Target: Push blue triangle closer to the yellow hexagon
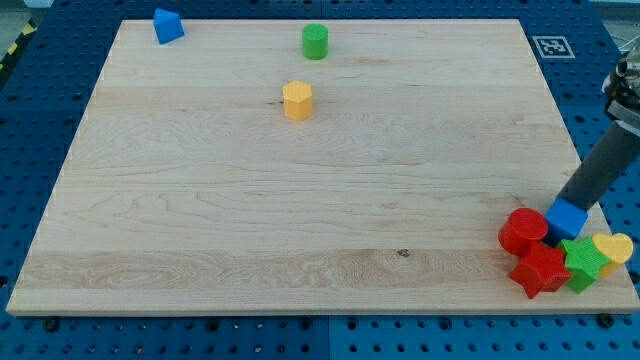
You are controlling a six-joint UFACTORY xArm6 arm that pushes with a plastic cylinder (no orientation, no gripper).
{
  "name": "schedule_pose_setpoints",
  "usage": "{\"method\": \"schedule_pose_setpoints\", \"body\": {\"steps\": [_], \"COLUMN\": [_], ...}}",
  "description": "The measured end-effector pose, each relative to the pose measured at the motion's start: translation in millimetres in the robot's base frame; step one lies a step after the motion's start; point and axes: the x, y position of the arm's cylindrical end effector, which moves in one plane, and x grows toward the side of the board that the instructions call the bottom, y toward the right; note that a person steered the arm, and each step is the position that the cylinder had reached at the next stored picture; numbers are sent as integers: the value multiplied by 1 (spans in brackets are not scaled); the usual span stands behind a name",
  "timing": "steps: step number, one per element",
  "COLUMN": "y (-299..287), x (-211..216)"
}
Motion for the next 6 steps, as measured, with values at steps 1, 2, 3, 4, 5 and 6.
{"method": "schedule_pose_setpoints", "body": {"steps": [1,2,3,4,5,6], "y": [-5,-5,-33,-102,-181,-257], "x": [0,-20,-69,-110,-162,-198]}}
